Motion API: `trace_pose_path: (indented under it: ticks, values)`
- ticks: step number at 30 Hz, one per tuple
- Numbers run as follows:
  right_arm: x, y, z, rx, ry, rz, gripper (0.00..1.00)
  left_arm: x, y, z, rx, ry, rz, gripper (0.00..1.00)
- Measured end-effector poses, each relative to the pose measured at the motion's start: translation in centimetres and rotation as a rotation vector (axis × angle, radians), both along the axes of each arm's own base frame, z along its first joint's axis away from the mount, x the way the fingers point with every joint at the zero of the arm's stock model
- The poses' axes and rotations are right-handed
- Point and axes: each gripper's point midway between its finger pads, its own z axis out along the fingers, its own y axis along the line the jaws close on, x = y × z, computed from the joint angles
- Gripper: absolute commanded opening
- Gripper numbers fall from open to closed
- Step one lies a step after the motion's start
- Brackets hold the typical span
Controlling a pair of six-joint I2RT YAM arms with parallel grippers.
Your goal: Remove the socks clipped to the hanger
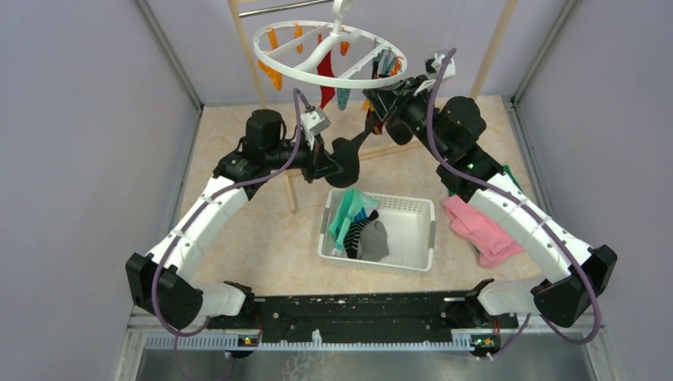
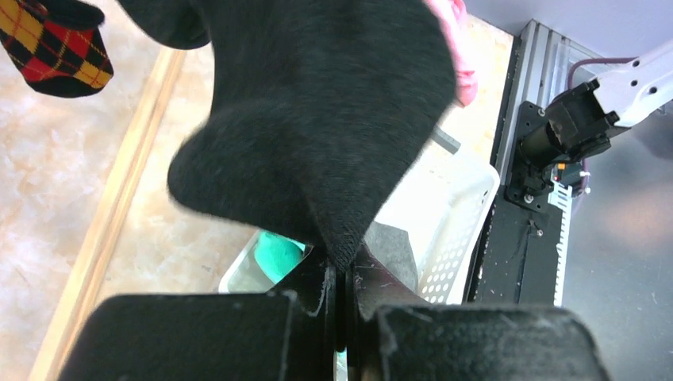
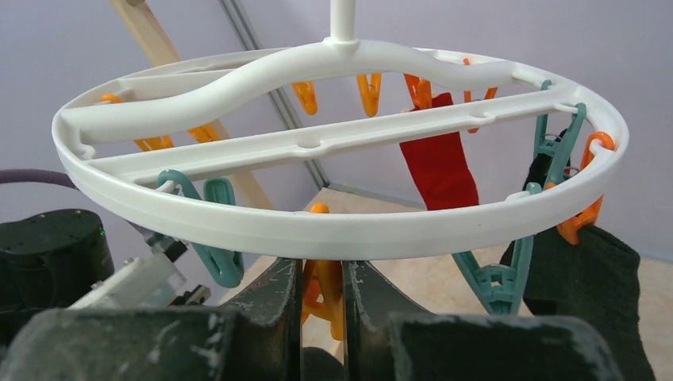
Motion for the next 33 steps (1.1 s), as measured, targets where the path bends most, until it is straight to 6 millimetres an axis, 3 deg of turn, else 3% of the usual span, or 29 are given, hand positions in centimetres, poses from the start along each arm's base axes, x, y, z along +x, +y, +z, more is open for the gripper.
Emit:
trace_pose_path:
  ticks: [4,7,8,11,14,15,16,18,19,21,24,28,30,33]
  values:
    - [-0.1,0.1,0.0,0.001,-0.001,0.010,0.02,-0.4,0.2,-2.4,0.023,0.049,0.000,0.00]
    - [-0.4,0.4,0.0,0.003,0.000,0.031,0.39,-0.8,0.3,-3.8,0.037,0.079,-0.001,0.00]
    - [-0.5,0.5,0.0,0.007,0.005,0.039,0.48,-0.8,0.4,-4.1,0.041,0.086,-0.001,0.00]
    - [-0.8,0.6,-0.7,0.002,0.015,0.053,0.61,-1.0,0.4,-4.4,0.043,0.094,-0.003,0.00]
    - [-1.7,-0.2,-3.3,-0.017,0.047,0.049,0.72,-1.4,0.2,-4.4,0.038,0.093,-0.017,0.02]
    - [-1.9,-0.7,-4.5,-0.026,0.064,0.044,0.74,-1.6,0.1,-4.4,0.035,0.094,-0.025,0.08]
    - [-2.3,-1.1,-5.6,-0.034,0.079,0.041,0.75,-2.0,0.0,-4.7,0.034,0.099,-0.035,0.25]
    - [-2.7,-2.2,-7.6,-0.052,0.103,0.025,0.77,-2.8,-0.4,-5.3,0.035,0.111,-0.059,0.82]
    - [-2.7,-3.1,-8.6,-0.060,0.116,0.006,0.78,-3.3,-0.6,-5.9,0.040,0.119,-0.074,0.97]
    - [-2.5,-5.1,-10.3,-0.068,0.137,-0.042,0.80,-4.0,-0.8,-7.0,0.058,0.138,-0.094,0.99]
    - [-0.8,-9.3,-12.2,-0.054,0.161,-0.156,0.83,-4.6,-0.9,-8.2,0.091,0.162,-0.114,0.99]
    - [3.7,-13.7,-13.4,-0.052,0.153,-0.294,0.87,-4.4,-0.7,-8.7,0.126,0.163,-0.106,0.99]
    - [6.6,-14.2,-14.1,-0.070,0.137,-0.302,0.87,-4.1,-0.7,-8.1,0.135,0.154,-0.102,0.99]
    - [11.2,-12.8,-15.6,-0.124,0.090,-0.222,0.88,-3.6,-0.7,-6.5,0.133,0.115,-0.102,0.99]
